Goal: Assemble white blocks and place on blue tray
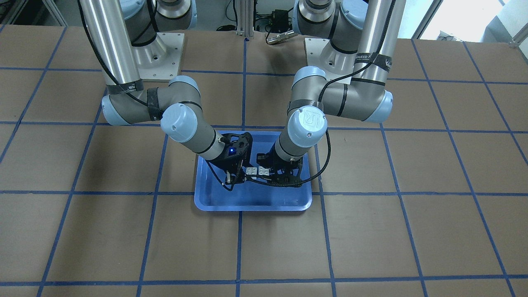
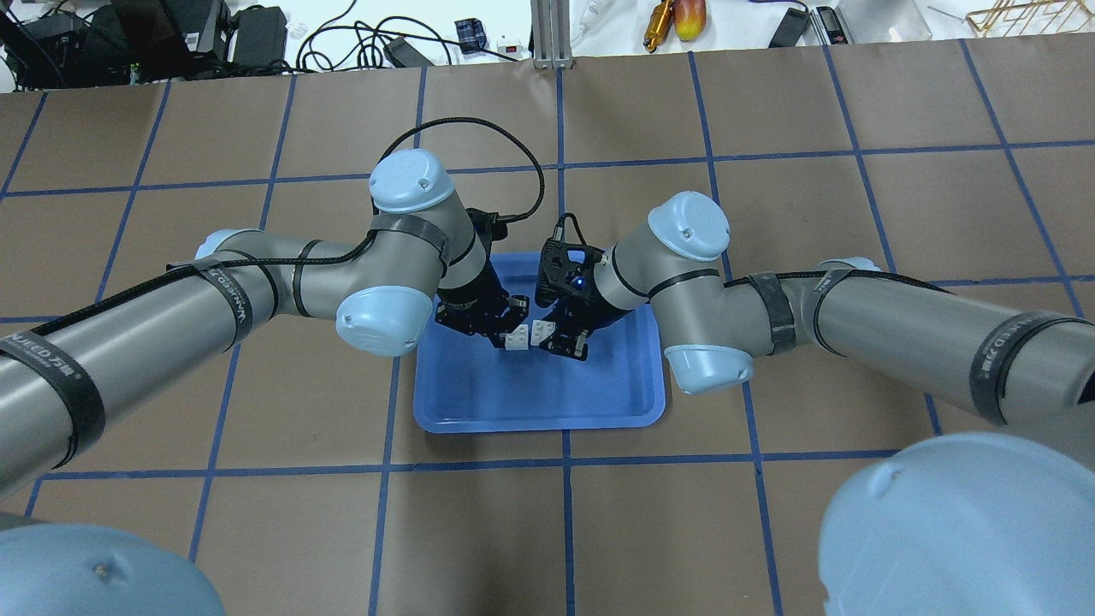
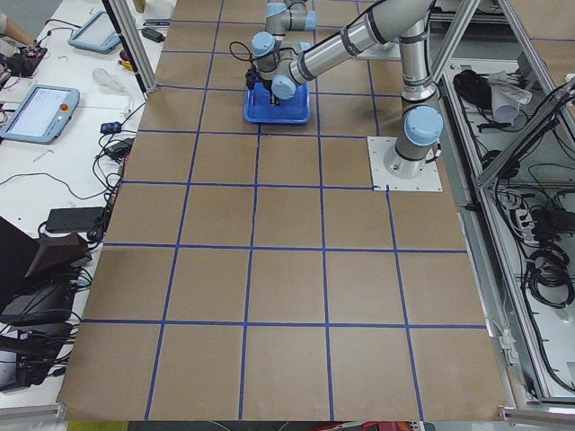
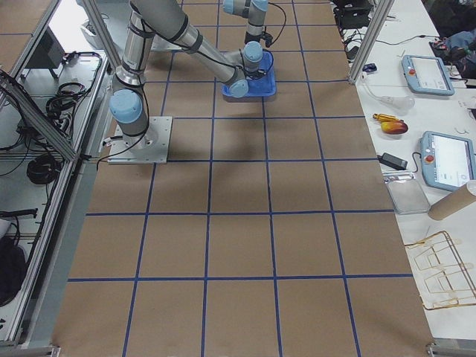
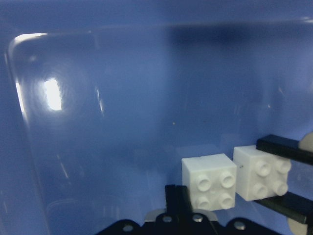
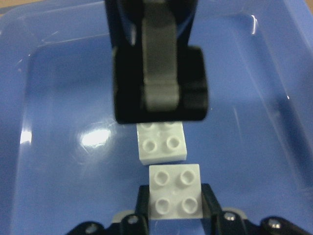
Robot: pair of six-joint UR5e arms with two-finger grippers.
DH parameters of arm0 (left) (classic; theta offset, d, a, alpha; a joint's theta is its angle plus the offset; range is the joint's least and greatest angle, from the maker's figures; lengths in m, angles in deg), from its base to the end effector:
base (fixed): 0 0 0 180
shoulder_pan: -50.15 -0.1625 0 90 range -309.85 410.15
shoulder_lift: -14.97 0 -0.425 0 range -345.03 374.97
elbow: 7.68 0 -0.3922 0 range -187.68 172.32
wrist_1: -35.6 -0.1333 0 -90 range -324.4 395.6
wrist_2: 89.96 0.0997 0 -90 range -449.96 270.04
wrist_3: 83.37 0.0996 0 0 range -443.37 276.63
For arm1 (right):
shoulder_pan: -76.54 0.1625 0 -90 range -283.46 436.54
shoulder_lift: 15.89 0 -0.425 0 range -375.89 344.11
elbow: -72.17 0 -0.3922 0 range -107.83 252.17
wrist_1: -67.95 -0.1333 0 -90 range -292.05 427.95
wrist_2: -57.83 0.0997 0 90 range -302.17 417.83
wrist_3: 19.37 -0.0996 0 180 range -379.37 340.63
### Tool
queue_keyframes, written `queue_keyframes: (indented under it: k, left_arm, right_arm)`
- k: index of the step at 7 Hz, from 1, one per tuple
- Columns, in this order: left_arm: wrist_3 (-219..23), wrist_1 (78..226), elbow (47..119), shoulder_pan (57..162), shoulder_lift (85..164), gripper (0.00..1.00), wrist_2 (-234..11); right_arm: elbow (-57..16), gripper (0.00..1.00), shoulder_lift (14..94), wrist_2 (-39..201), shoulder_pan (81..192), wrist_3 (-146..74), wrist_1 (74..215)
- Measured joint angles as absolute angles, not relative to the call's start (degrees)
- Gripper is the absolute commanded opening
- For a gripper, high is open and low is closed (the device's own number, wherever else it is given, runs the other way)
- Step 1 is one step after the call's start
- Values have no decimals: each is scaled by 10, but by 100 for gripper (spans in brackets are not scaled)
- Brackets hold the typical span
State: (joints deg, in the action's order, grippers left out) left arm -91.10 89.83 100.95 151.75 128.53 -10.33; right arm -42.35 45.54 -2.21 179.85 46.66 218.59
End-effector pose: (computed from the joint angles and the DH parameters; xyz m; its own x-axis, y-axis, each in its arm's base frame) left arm -0.2584 -0.5070 0.1802 -0.9857 0.0455 0.1622 0.0679 0.9885 0.1349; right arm 0.3045 -0.4921 0.1497 -0.1278 -0.9885 -0.0811 -0.8493 0.1513 -0.5057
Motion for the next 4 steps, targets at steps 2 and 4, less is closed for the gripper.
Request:
queue_keyframes:
  k: [2, 4]
  left_arm:
    - [-911, 899, 1010, 1517, 1285, 0, -104]
    - [-911, 898, 1010, 1517, 1285, 0, -104]
  right_arm:
    - [-424, 91, 454, -22, 1808, 445, 2185]
    - [-424, 100, 457, -23, 1810, 422, 2202]
